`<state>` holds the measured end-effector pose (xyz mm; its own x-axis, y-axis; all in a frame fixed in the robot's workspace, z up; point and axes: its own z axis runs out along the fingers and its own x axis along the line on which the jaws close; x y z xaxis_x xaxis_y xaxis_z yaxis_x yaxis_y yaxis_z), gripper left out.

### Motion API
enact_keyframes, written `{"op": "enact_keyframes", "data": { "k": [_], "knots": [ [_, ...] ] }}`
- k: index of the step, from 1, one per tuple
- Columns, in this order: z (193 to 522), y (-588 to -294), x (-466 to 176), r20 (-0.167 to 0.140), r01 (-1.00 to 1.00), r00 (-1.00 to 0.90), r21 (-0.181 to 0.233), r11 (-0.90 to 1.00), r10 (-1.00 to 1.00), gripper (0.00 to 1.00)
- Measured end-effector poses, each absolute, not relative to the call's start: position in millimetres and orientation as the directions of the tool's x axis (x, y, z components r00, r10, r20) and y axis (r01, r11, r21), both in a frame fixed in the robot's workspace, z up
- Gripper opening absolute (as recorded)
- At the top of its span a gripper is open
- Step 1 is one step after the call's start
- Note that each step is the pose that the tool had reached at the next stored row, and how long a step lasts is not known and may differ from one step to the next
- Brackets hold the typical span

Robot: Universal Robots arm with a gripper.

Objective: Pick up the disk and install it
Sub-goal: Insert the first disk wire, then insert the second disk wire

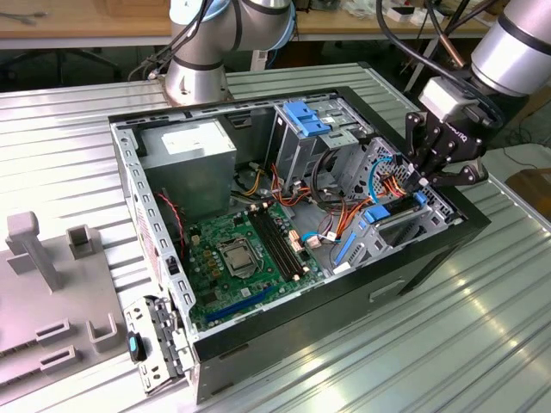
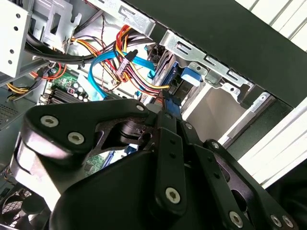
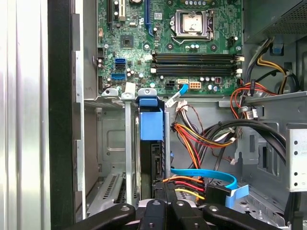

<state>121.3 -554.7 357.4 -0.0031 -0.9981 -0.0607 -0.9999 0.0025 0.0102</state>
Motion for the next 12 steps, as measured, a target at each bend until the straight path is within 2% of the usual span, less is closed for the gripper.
{"op": "enact_keyframes", "data": {
  "k": [12],
  "knots": [
    [369, -555, 121, -0.061, -1.0, -0.003, 0.01, 0.002, -0.998, 0.11]
  ]
}}
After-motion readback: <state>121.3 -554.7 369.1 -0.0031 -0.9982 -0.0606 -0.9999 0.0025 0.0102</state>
